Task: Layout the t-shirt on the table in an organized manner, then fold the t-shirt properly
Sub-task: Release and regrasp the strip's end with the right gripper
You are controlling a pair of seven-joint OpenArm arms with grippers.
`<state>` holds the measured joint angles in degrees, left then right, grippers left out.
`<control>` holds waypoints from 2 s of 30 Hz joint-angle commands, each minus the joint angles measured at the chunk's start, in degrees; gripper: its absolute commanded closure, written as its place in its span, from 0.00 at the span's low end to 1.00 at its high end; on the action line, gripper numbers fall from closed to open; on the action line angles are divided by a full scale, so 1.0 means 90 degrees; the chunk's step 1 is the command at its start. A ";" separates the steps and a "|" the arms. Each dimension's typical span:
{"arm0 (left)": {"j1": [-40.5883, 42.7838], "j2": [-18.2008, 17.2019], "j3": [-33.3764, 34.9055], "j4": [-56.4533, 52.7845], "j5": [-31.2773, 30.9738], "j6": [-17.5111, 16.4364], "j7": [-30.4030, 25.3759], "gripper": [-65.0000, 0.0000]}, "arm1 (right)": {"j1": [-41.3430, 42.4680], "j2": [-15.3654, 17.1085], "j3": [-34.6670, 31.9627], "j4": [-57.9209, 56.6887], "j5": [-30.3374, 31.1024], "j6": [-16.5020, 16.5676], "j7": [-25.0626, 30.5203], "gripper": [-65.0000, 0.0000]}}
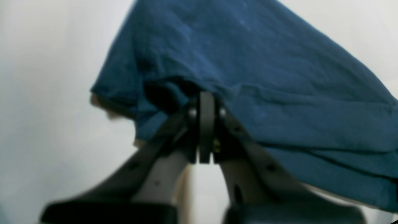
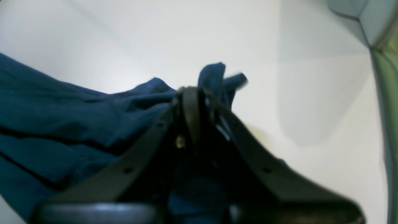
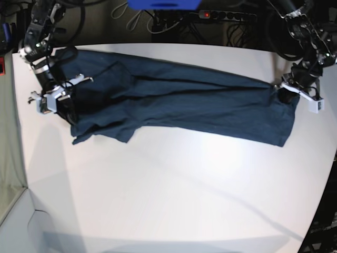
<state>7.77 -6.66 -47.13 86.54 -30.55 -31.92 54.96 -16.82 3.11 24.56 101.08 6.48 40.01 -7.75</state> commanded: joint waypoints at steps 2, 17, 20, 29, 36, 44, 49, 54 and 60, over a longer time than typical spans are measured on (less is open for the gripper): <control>-0.0057 -0.0105 -0.0062 0.0108 -0.0118 -0.0014 -0.0143 1.00 | -0.0158 0.0059 0.0021 0.0183 0.0125 -0.0001 0.0192 1.00; -0.0399 -0.0311 -0.0091 0.0059 -0.0118 -0.0014 -0.0143 1.00 | -0.0666 0.0333 0.0295 -0.0227 0.0125 -0.0001 0.0250 1.00; -0.0419 -0.0428 -0.0091 0.0059 -0.0157 -0.0014 -0.0143 1.00 | -0.0656 0.0421 0.0304 -0.0589 0.0125 -0.0001 0.0260 1.00; -0.0478 -0.0477 -0.0091 0.0059 -0.0118 -0.0014 -0.0143 1.00 | -0.0686 0.0538 0.0314 -0.0872 0.0125 -0.0001 0.0270 1.00; -0.0390 -0.0418 -0.0082 0.0050 -0.0108 -0.0014 -0.0143 0.99 | -0.0676 0.0626 0.0265 -0.1184 0.0115 -0.0001 0.0270 1.00; -0.0351 -0.0477 -0.0042 -0.0507 -0.0108 -0.0014 -0.0124 0.97 | -0.0695 0.0684 0.0304 -0.1370 -0.0256 -0.0001 0.0192 0.84; -0.0341 -0.0477 -0.0042 -0.0585 -0.0108 -0.0014 -0.0124 0.72 | -0.0900 0.0704 0.0392 -0.1263 -0.0305 -0.0001 0.0260 0.47; -0.0282 -0.0477 -0.0042 -0.0507 -0.0118 -0.0014 -0.0065 0.62 | -0.0910 0.0733 0.1252 -0.0882 0.0193 -0.0001 0.0202 0.37; -0.0087 -0.0477 -0.0082 -0.0497 -0.0176 -0.0023 -0.0085 0.62 | -0.0490 0.0753 0.2004 -0.0852 0.0428 -0.0001 -0.0101 0.36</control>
<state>7.18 -9.98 -47.57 80.99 -31.22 -31.90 55.05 -21.43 9.08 42.39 92.27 9.26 39.86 -10.31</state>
